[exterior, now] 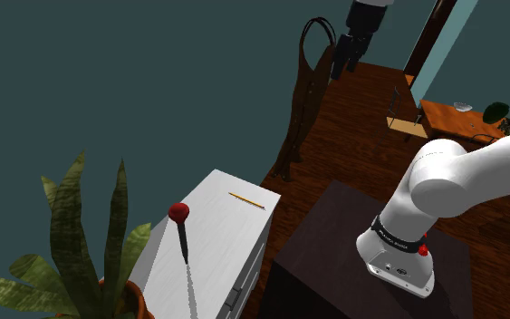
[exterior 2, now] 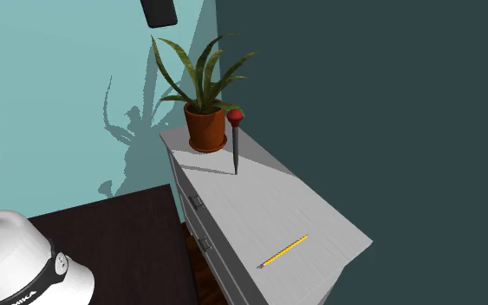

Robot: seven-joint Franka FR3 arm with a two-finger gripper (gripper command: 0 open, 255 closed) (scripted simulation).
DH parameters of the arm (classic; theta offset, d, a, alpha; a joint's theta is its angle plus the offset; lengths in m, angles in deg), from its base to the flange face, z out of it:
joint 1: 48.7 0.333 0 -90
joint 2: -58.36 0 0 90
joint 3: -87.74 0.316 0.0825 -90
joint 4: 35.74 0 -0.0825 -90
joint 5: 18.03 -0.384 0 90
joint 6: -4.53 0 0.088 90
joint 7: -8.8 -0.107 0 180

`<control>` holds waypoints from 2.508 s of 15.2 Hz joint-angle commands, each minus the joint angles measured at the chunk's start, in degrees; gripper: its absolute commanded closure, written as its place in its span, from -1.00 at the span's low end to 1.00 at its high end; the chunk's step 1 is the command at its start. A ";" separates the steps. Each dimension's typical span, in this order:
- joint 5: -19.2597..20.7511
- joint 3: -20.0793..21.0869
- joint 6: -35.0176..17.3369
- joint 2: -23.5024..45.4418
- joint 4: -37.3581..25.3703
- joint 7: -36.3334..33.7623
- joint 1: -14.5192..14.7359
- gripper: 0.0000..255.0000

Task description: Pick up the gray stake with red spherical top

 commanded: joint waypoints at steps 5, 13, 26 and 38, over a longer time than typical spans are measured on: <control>-2.33 3.04 -4.42 3.73 1.96 -3.28 1.53 -1.00; -6.18 9.07 -13.37 13.89 2.93 -9.41 4.45 -1.00; -7.77 18.18 -25.73 36.38 -4.12 -19.24 8.14 -1.00; -2.18 23.00 -31.01 61.09 -20.08 -29.12 13.21 -1.00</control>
